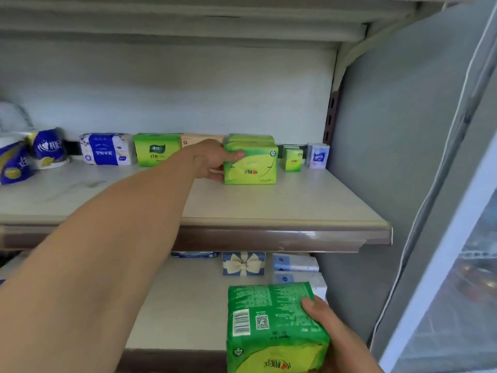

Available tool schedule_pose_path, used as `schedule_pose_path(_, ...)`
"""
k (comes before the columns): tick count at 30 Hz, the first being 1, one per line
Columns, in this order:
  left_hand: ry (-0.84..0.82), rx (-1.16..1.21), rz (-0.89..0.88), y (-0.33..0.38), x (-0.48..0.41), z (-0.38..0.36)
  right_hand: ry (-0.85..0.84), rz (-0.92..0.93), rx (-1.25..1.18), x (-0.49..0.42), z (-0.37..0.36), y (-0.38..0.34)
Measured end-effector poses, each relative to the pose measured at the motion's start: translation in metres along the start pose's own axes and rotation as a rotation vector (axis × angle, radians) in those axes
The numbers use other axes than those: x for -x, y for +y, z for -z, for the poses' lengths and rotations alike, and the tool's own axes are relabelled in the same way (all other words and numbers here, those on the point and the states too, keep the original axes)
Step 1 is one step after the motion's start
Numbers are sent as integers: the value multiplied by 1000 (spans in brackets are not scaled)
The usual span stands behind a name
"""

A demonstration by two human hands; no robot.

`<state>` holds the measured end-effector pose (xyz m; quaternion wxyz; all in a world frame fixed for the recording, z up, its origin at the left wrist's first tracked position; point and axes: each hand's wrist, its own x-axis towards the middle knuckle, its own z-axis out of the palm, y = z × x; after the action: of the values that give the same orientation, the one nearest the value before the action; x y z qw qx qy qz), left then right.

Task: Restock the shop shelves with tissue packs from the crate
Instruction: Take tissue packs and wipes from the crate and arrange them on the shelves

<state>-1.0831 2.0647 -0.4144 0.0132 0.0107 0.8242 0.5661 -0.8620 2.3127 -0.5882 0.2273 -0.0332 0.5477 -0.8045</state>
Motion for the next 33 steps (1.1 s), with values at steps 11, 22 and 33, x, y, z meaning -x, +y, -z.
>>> schedule_pose_path(11,187,-125,-53,-11,-18,-21,195,53,-133,19,-6,10)
schedule_pose_path(22,232,-288,-42,0,6,-24,201,78,-107,32,-18,9)
schedule_pose_path(33,393,-573,-210,36,71,-26,247,101,-85,35,-15,4)
